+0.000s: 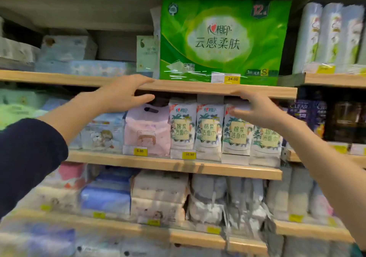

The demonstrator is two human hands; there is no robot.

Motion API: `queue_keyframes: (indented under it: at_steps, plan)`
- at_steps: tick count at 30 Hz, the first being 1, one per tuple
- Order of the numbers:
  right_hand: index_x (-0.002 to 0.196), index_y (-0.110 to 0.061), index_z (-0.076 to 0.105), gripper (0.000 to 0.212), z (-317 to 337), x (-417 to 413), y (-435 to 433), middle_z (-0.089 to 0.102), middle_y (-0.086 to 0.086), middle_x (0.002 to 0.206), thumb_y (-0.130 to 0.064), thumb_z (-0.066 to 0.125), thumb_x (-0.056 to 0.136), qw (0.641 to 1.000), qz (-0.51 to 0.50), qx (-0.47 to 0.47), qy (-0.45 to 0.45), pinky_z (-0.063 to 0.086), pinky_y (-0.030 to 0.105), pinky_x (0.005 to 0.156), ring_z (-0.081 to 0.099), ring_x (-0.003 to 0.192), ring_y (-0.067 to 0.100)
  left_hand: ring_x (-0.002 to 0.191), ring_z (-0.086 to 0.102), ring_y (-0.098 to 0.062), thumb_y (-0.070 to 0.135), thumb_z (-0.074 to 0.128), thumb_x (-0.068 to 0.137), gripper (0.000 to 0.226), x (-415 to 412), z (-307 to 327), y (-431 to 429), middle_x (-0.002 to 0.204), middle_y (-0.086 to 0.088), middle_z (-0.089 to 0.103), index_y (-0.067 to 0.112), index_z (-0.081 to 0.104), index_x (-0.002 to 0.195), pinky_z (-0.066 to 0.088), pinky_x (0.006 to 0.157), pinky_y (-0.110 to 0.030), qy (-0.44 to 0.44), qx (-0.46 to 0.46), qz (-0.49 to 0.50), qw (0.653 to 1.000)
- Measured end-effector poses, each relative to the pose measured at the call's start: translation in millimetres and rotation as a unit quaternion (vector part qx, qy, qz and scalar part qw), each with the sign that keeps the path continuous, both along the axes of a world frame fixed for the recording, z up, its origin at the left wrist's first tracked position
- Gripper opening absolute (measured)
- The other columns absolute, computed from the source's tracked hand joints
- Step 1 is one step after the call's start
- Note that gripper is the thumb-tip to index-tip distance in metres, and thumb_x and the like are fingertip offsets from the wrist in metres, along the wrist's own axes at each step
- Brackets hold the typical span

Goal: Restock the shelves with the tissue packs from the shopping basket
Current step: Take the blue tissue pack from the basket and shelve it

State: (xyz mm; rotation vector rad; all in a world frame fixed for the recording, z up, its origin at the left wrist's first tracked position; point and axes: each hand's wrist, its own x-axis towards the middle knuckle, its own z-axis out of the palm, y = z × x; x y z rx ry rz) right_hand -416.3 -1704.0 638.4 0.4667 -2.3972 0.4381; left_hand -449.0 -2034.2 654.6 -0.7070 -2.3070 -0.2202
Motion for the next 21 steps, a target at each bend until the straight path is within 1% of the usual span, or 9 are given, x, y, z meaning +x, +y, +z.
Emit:
queue_keyframes:
  at_steps: [1, 4, 6, 8, 10, 12, 15, 18, 21]
  plan:
    - [0.131, -0.019, 0.045, 0.056, -17, 7, -2, 0.050, 0.006, 0.135, -0.030, 0.065, 0.080, 1.000, 0.005, -0.005, -0.019, 0.035, 0.035, 0.099, 0.045, 0.124, 0.024, 0.127, 0.045, -0.026, 0.034, 0.056, 0.088, 0.056, 9, -15, -4, 0.141, -0.009, 0.047, 0.015, 0.039, 0.138, 0.035, 0.102, -0.035, -0.006, 0.001, -0.002, 1.000]
    - [0.135, -0.018, 0.040, 0.062, -71, 35, -7, 0.044, 0.005, 0.141, -0.031, 0.065, 0.080, 0.997, 0.012, 0.015, -0.078, 0.033, 0.032, 0.099, 0.041, 0.127, 0.022, 0.124, 0.049, -0.029, 0.042, 0.061, 0.083, 0.065, 37, -64, -16, 0.141, -0.011, 0.047, 0.012, 0.040, 0.137, 0.038, 0.100, -0.037, -0.054, 0.006, 0.025, 0.998]
    - [0.137, -0.017, 0.037, 0.064, -100, 55, -14, 0.041, 0.006, 0.143, -0.031, 0.064, 0.081, 0.991, 0.028, 0.038, -0.122, 0.033, 0.032, 0.098, 0.039, 0.129, 0.023, 0.125, 0.048, -0.030, 0.043, 0.061, 0.082, 0.067, 56, -96, -24, 0.140, -0.014, 0.047, 0.009, 0.041, 0.136, 0.035, 0.101, -0.036, -0.091, 0.002, 0.034, 0.995]
    - [0.138, -0.015, 0.036, 0.065, -121, 76, -25, 0.040, 0.006, 0.143, -0.027, 0.065, 0.081, 0.985, 0.043, 0.039, -0.162, 0.034, 0.033, 0.098, 0.038, 0.130, 0.024, 0.125, 0.047, -0.032, 0.042, 0.062, 0.080, 0.068, 79, -123, -32, 0.139, -0.018, 0.048, 0.008, 0.042, 0.135, 0.034, 0.102, -0.036, -0.127, 0.011, 0.037, 0.991]
    - [0.137, -0.014, 0.036, 0.066, -140, 94, -39, 0.042, 0.007, 0.141, -0.025, 0.066, 0.079, 0.982, 0.060, 0.026, -0.175, 0.032, 0.033, 0.100, 0.038, 0.130, 0.025, 0.125, 0.047, -0.032, 0.033, 0.066, 0.082, 0.064, 104, -149, -41, 0.139, -0.018, 0.047, 0.008, 0.041, 0.136, 0.034, 0.102, -0.036, -0.159, 0.031, 0.034, 0.986]
    - [0.137, -0.015, 0.037, 0.069, -162, 108, -53, 0.043, 0.007, 0.141, -0.026, 0.068, 0.077, 0.981, 0.071, 0.008, -0.182, 0.031, 0.032, 0.101, 0.039, 0.129, 0.024, 0.124, 0.048, -0.031, 0.035, 0.065, 0.082, 0.066, 121, -175, -51, 0.140, -0.016, 0.046, 0.009, 0.039, 0.137, 0.036, 0.101, -0.037, -0.180, 0.039, 0.034, 0.982]
    - [0.139, -0.016, 0.034, 0.072, -201, 130, -78, 0.040, 0.008, 0.143, -0.026, 0.068, 0.077, 0.972, 0.078, -0.005, -0.221, 0.030, 0.031, 0.102, 0.037, 0.130, 0.023, 0.127, 0.045, -0.028, 0.036, 0.063, 0.083, 0.068, 145, -220, -78, 0.143, -0.012, 0.044, 0.013, 0.035, 0.140, 0.038, 0.098, -0.036, -0.242, 0.058, 0.056, 0.967]
    - [0.140, -0.018, 0.031, 0.073, -239, 148, -103, 0.038, 0.005, 0.145, -0.027, 0.068, 0.077, 0.965, 0.084, -0.015, -0.250, 0.030, 0.031, 0.101, 0.037, 0.131, 0.022, 0.129, 0.044, -0.027, 0.033, 0.063, 0.083, 0.066, 164, -263, -108, 0.144, -0.010, 0.042, 0.012, 0.035, 0.140, 0.036, 0.100, -0.036, -0.292, 0.078, 0.060, 0.951]
    - [0.139, -0.020, 0.031, 0.073, -274, 164, -129, 0.037, 0.002, 0.145, -0.027, 0.069, 0.077, 0.955, 0.082, -0.055, -0.279, 0.032, 0.030, 0.100, 0.037, 0.130, 0.020, 0.130, 0.042, -0.026, 0.033, 0.063, 0.084, 0.066, 180, -300, -134, 0.145, -0.009, 0.040, 0.011, 0.035, 0.140, 0.034, 0.101, -0.033, -0.331, 0.106, 0.062, 0.936]
